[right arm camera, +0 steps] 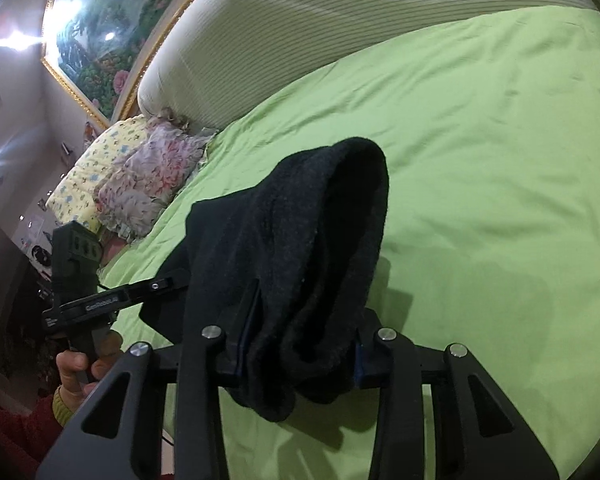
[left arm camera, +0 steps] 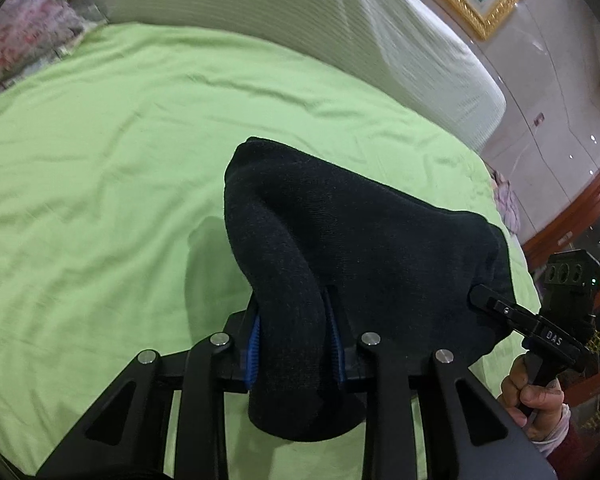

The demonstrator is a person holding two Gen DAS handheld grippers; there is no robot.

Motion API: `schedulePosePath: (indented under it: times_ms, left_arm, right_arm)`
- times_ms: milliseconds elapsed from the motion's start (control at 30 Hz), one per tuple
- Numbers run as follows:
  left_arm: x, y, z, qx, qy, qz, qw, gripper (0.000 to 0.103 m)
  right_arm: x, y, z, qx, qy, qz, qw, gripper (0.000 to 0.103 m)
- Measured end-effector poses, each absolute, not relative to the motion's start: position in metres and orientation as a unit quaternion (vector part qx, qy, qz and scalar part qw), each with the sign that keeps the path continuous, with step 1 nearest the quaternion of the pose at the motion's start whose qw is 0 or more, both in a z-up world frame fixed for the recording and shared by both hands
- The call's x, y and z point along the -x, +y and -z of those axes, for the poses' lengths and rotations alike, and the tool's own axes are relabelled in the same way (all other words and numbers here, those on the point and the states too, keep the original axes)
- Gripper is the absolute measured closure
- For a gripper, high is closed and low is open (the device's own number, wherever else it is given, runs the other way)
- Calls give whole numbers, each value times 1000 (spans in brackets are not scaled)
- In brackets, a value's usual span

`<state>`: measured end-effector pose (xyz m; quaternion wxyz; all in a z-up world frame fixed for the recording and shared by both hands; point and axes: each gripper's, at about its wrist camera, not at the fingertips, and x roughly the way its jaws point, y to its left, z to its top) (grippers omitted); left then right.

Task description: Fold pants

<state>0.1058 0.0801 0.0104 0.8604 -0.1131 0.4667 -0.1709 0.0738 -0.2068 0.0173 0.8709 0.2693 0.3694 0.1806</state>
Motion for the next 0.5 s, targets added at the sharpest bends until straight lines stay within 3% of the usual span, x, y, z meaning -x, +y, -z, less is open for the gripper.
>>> schedulePosePath:
  times_ms: [500]
  left_arm:
    - [-154,111,-14,117,465,115,870,75]
  right_arm:
    - [-154,-181,-12,-226,417,-205,856,64]
